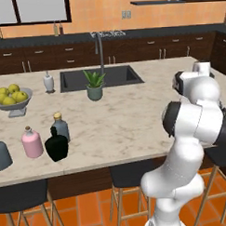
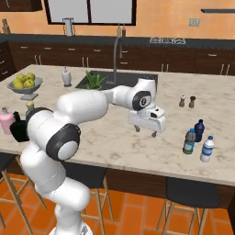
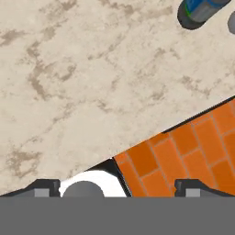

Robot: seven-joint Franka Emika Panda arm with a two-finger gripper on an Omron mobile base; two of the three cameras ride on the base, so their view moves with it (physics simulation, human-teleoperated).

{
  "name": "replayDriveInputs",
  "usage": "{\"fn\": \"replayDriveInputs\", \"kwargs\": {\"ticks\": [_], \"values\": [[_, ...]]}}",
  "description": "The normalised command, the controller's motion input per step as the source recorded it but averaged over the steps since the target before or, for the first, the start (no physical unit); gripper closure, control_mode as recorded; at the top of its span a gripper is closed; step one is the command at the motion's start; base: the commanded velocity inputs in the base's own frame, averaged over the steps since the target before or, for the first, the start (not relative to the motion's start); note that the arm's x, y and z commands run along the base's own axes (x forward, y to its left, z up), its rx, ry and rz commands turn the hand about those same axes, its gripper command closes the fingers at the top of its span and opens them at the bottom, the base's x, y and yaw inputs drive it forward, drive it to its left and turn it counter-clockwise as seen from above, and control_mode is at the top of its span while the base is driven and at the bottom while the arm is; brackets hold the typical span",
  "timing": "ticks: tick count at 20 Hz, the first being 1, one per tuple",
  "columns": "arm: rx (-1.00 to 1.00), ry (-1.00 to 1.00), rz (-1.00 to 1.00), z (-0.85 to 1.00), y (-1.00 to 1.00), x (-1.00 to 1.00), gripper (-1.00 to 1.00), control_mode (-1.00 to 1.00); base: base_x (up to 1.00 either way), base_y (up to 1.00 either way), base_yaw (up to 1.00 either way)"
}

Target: Move the plastic bottles in the middle to the plastics group, and the glass bottles in the middle to the glass group.

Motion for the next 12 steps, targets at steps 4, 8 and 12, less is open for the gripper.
{"fn": "replayDriveInputs", "kwargs": {"ticks": [4, 8, 12], "values": [[0.01, -0.06, 0.28, 0.09, 0.7, -0.82, -1.0, -1.0, 0.0, 0.0, 0.0], [0.04, -0.21, 0.01, 0.09, 0.6, -0.85, -1.0, -1.0, 0.0, 0.0, 0.0], [0.02, -0.16, -0.02, 0.19, 0.45, -0.82, -1.0, -1.0, 0.0, 0.0, 0.0]]}}
